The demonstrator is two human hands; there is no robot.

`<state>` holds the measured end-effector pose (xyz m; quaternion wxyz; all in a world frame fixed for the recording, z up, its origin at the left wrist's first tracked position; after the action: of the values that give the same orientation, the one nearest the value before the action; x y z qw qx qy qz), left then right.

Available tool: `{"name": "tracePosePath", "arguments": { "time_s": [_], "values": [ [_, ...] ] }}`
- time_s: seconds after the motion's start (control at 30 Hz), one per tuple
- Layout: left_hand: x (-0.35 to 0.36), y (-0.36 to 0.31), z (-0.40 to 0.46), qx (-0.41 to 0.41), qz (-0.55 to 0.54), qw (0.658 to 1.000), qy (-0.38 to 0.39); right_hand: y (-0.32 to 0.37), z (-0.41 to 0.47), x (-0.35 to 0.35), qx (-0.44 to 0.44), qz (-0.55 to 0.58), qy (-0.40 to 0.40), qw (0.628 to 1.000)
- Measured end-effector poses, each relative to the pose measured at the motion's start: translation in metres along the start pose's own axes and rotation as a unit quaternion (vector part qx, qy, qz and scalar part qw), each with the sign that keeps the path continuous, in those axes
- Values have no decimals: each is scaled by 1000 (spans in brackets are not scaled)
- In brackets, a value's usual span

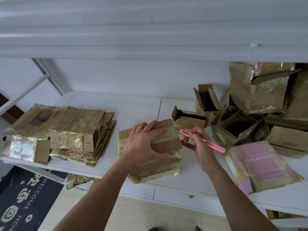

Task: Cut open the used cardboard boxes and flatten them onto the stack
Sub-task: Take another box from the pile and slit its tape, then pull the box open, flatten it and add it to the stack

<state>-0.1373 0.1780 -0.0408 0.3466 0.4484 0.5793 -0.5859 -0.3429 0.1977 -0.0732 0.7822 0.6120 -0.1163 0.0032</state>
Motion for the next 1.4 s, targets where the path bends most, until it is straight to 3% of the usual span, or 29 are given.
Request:
{"name": "tracePosePath", "arguments": {
  "time_s": [0.8, 0.93, 1.0, 1.07, 1.13, 1.23, 1.4],
  "values": [
    [-3, -1, 0, -31, -10, 999, 12, 27, -42, -21, -43, -50, 77, 995],
    [-20, 10, 6, -133, -11, 987, -88, 24, -36, -39, -67, -68, -7, 995],
    [-28, 19, 10, -203, -18, 974, -98, 19, -34, -45, -128, -205, -8, 970],
    [-30, 26, 15, -250, -32, 966, -59, 5, -31, -47, -153, -418, 52, 894],
    [-28, 30, 17, -262, -22, 965, -17, -20, -27, -51, -73, -550, 122, 823],
    [-28, 37, 15, -265, -21, 964, 9, -50, -29, -60, 70, -603, 161, 778],
    [-32, 56, 17, -244, -105, 963, 51, -55, -26, -60, 139, -630, 210, 734]
  ]
}}
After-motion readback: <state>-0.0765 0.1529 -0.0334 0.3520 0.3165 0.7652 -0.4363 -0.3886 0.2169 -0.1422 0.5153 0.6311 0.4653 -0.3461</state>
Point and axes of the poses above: each hand's wrist, its own z-axis towards the middle knuckle, its own x-axis out of the palm, y = z × x, the point moved 4 cm from there along z, towards the middle knuckle, and after that the axes turned 15 degrees about -x, right-handed, at the moved point
